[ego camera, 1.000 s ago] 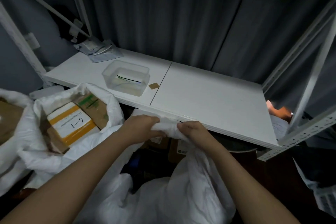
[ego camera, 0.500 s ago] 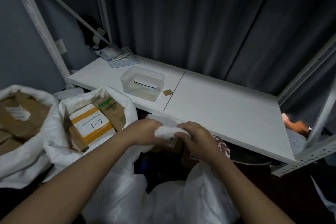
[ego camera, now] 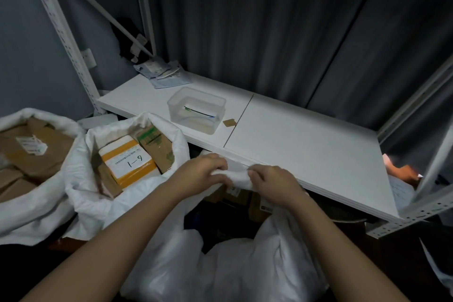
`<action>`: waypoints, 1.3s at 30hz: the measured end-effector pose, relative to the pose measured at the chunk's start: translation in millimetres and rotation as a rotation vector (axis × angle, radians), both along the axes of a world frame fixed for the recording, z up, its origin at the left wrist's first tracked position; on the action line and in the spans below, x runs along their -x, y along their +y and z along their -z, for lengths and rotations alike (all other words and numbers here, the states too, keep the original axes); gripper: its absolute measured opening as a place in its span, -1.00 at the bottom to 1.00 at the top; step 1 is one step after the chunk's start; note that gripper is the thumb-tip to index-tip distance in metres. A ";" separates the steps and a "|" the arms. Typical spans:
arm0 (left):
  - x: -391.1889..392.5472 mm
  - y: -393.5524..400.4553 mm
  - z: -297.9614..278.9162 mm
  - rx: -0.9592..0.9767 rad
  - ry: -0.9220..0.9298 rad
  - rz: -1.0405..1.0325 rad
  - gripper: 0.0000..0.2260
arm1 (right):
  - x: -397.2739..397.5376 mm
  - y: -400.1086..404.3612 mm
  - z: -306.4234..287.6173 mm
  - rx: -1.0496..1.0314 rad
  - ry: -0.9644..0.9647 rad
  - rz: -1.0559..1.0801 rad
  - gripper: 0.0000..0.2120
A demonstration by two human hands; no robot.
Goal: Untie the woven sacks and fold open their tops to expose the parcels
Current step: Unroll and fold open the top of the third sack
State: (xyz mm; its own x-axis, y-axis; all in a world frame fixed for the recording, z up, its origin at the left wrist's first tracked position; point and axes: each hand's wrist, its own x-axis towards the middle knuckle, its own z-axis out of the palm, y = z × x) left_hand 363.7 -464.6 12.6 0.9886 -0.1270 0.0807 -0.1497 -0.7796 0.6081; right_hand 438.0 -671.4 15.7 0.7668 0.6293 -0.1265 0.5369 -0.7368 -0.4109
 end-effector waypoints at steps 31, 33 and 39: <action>61.1 37.9 50.7 -0.301 -0.121 -0.202 -0.78 | 22.3 59.9 14.6 -0.184 0.045 -0.144 -0.80; 58.1 38.2 40.7 -0.448 -0.228 -0.209 -0.72 | 29.7 61.1 10.0 -0.176 -0.246 -0.362 -0.63; 66.7 36.0 20.8 -0.038 -0.092 -0.341 -0.67 | 32.0 87.1 17.3 -0.355 0.251 -0.172 -0.81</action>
State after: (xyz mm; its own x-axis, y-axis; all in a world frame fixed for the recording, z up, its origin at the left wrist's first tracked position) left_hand 297.0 -428.6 -8.3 0.9634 0.2045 0.1732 0.0702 -0.8161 0.5736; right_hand 405.9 -584.3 -1.7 0.6211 0.7822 -0.0485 0.4906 -0.4363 -0.7543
